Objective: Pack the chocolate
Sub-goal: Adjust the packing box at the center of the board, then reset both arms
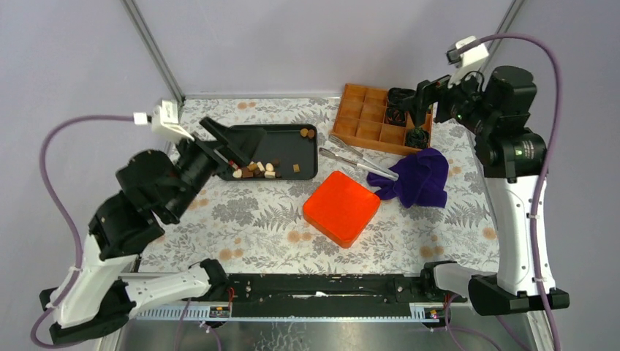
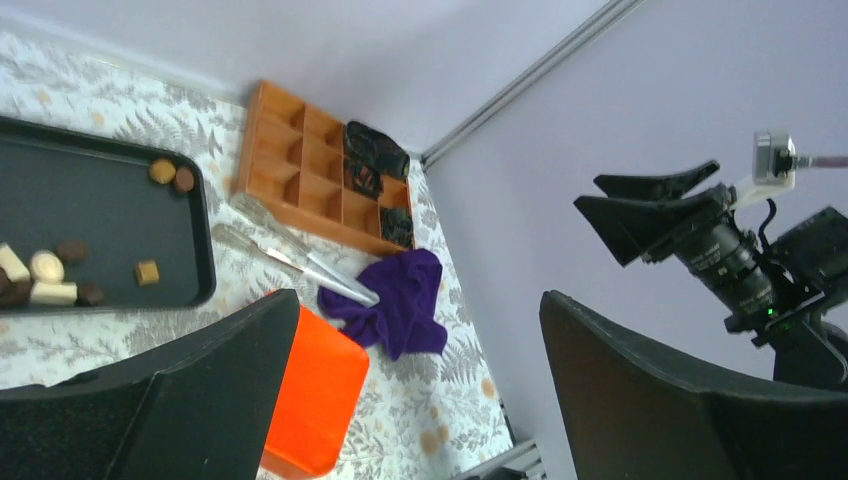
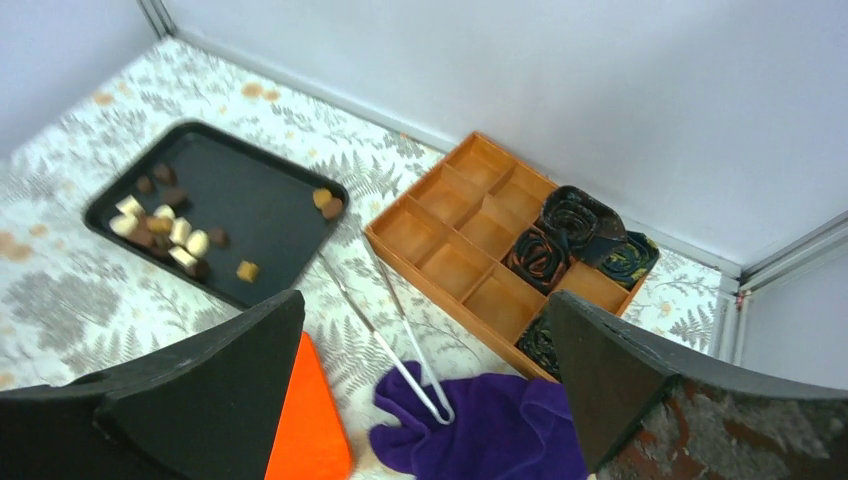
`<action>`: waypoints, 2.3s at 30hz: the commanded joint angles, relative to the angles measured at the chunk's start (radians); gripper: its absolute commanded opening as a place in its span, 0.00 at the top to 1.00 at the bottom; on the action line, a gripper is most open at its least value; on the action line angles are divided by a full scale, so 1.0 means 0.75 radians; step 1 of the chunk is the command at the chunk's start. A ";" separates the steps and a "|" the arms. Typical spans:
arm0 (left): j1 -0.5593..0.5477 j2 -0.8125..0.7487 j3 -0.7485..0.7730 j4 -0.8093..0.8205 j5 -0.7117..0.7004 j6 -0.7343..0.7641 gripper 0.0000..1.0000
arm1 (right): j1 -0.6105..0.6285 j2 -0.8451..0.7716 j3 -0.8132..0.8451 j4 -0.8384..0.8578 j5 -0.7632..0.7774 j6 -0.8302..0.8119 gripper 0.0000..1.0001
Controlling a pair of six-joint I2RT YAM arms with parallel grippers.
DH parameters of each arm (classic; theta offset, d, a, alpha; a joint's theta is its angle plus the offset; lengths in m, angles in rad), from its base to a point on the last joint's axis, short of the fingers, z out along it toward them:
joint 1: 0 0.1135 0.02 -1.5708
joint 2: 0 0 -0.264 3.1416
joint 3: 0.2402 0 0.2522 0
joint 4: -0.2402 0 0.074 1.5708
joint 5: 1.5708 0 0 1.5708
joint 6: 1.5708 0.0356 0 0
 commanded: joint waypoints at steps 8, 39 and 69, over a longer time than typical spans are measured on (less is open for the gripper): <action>0.002 0.157 0.347 -0.153 0.034 0.187 0.01 | -0.013 -0.159 0.138 0.056 0.222 0.462 0.00; 0.002 -0.101 0.052 0.070 0.130 0.105 0.01 | -0.012 -0.233 0.001 0.092 0.265 0.479 0.00; 0.001 -0.124 0.031 0.056 0.138 0.088 0.01 | -0.013 -0.231 -0.020 0.104 0.243 0.486 0.00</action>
